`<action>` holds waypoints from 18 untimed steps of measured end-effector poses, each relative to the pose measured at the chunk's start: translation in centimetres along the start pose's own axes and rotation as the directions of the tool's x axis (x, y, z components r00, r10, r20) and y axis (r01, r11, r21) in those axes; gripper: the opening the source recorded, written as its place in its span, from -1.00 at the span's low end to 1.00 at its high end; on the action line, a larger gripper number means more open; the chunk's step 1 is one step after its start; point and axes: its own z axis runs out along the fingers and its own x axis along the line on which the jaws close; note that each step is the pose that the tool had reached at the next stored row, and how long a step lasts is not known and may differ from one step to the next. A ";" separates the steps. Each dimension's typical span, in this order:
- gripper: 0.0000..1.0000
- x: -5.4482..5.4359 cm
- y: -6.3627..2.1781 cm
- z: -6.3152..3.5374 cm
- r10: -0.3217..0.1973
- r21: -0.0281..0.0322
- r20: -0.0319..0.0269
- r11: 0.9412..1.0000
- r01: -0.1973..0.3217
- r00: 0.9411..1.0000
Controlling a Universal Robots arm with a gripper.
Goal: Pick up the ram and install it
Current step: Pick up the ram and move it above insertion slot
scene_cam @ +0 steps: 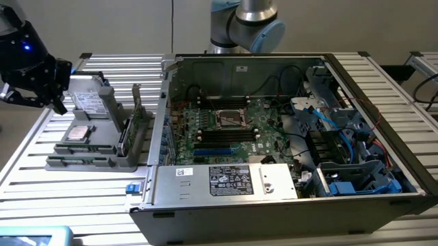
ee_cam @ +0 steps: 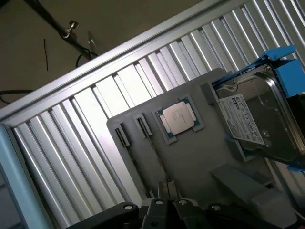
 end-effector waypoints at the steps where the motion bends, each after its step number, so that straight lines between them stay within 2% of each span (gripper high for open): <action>1: -0.79 0.0 0.00 0.01 -0.018 0.000 0.000 1.000 0.018 1.000; 5: -0.79 0.0 0.00 0.03 -0.091 -0.003 -0.001 0.996 0.091 0.996; 9: -0.79 0.0 0.00 0.06 -0.162 -0.005 -0.002 0.987 0.162 0.987; 13: -0.79 0.0 0.00 0.08 -0.234 -0.007 -0.002 0.972 0.234 0.972; 18: -0.79 0.0 0.00 0.09 -0.319 -0.009 -0.003 0.948 0.319 0.948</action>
